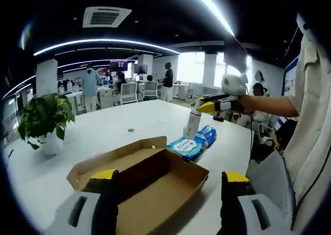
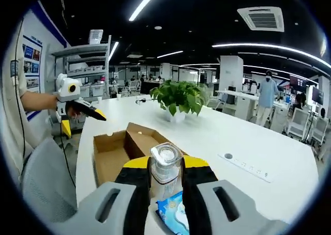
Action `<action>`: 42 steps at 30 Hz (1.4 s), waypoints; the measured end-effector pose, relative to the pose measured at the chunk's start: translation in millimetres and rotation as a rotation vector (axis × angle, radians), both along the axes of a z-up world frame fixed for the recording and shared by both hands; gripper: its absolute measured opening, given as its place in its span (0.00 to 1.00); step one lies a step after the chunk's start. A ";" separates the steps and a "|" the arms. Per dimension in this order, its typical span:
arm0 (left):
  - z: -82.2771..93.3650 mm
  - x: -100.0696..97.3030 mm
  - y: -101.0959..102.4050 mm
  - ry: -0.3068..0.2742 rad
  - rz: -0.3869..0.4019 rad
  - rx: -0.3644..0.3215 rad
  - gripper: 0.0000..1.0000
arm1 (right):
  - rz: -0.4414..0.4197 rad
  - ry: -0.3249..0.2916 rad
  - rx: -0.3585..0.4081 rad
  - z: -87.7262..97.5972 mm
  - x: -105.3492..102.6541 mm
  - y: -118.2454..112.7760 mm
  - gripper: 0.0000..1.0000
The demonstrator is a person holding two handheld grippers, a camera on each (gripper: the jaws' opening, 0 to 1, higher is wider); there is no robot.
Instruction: Operate the shoe box by opening the lid, removing the specified soft item, and placing it in the target area until the item is outside and the box remains undamaged.
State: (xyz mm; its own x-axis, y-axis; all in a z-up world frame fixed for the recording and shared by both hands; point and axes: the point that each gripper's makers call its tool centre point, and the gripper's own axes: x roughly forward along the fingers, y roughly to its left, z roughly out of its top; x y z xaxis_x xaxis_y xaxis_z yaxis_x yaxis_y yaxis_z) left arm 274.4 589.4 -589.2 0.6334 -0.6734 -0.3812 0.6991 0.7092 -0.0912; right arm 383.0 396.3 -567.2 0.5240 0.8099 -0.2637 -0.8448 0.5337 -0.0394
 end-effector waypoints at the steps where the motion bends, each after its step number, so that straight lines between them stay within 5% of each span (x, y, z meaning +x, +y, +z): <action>1: -0.3 -0.5 1.8 0.002 0.005 0.001 0.84 | -0.003 -0.001 -0.007 -1.4 2.9 -1.4 0.19; 24: -0.5 -13.9 37.0 0.019 0.121 0.012 0.98 | -0.047 0.002 -0.048 -33.5 83.2 -35.9 0.19; 42: -8.6 -18.0 53.7 0.047 0.179 0.042 1.00 | -0.030 0.024 -0.130 -83.5 115.3 -43.5 0.19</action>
